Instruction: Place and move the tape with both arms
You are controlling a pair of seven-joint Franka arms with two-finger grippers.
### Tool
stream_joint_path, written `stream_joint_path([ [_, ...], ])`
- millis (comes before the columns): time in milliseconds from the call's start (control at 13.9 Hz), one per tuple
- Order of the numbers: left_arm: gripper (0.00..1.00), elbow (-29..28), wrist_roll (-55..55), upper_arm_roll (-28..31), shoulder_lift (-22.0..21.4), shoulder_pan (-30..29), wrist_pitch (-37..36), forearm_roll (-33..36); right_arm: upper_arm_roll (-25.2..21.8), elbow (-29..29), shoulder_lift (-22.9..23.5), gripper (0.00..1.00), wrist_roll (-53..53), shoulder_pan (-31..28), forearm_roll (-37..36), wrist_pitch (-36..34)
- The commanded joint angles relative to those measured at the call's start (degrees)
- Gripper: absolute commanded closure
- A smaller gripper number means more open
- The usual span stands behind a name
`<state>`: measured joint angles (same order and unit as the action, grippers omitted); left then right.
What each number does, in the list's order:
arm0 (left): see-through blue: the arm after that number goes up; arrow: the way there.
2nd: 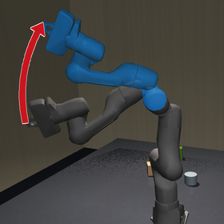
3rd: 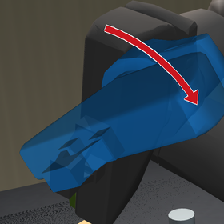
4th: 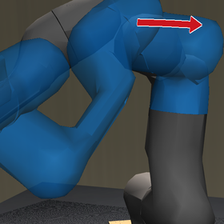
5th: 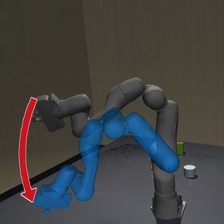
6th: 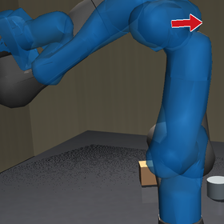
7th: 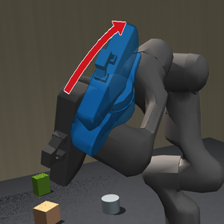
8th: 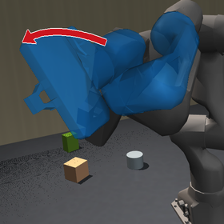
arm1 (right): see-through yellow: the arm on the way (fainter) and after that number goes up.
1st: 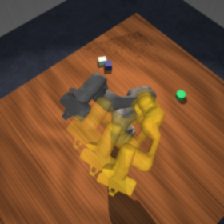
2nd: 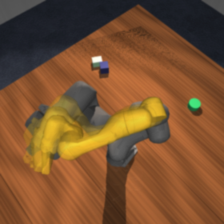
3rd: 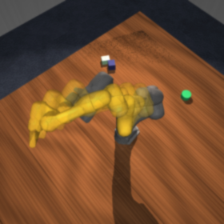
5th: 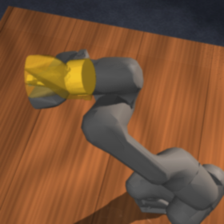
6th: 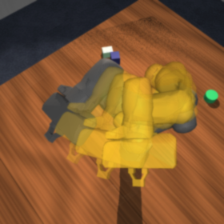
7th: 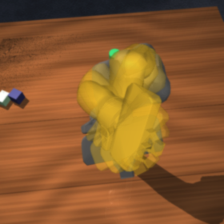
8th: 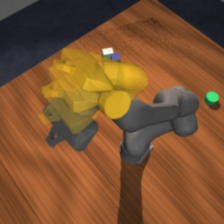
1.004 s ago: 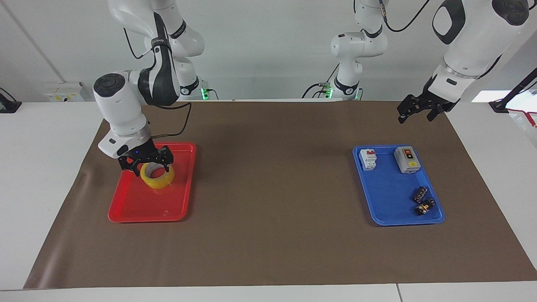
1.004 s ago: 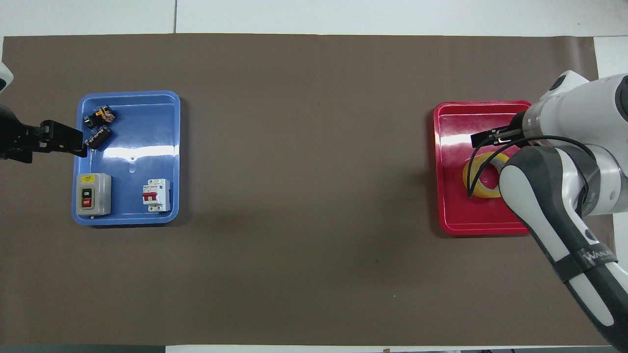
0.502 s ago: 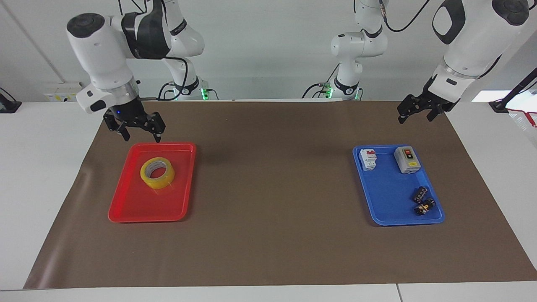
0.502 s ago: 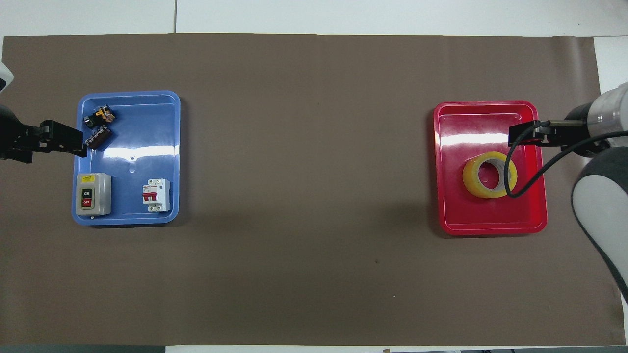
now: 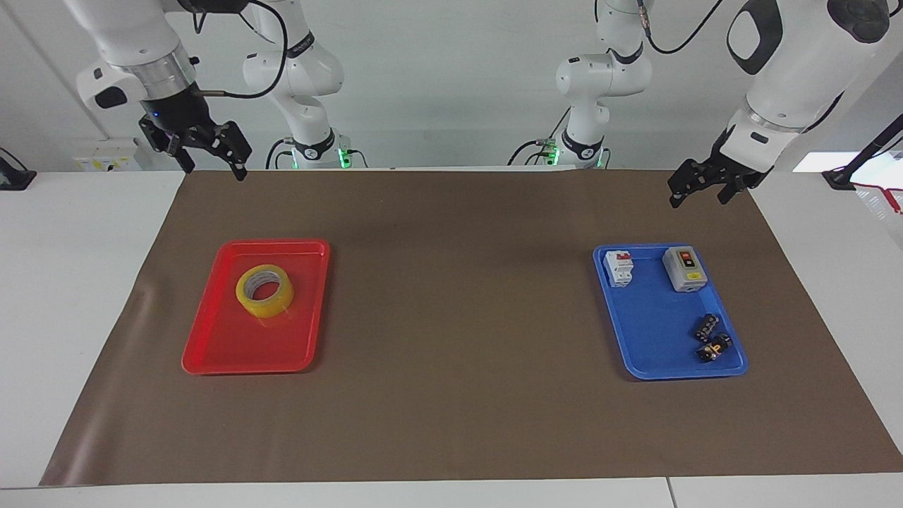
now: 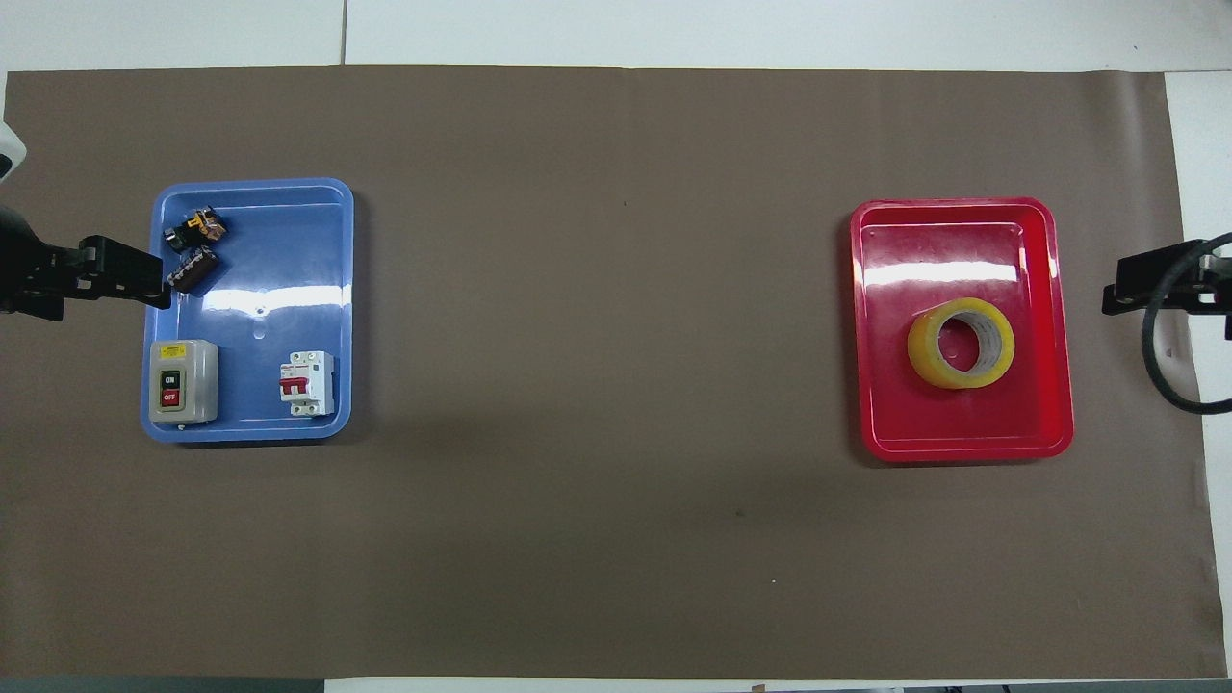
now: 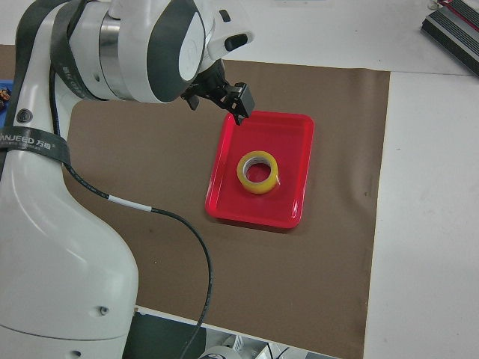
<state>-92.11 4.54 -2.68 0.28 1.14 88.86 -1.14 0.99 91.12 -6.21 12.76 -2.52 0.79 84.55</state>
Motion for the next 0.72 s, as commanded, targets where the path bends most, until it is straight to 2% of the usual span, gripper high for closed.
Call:
stream_joint_path([
  [0, 0.0, -1.1, -0.4, 0.2, -1.1, -0.3, -0.4, -1.4, 0.2, 1.9, -1.3, 0.0, 0.9, -0.5, 0.6, -1.0],
  [430, 0.0, -1.1, -0.4, 0.2, -1.1, -0.3, -0.4, -1.3, 0.9, 3.2, -1.7, 0.0, -5.8, 0.4, -0.3, -0.1],
  [645, 0.0, -1.1, -0.4, 0.2, -1.1, -0.3, -0.4, -1.4, 1.5, 2.8, -1.6, 0.0, -9.4, 1.1, -3.4, 0.2],
])
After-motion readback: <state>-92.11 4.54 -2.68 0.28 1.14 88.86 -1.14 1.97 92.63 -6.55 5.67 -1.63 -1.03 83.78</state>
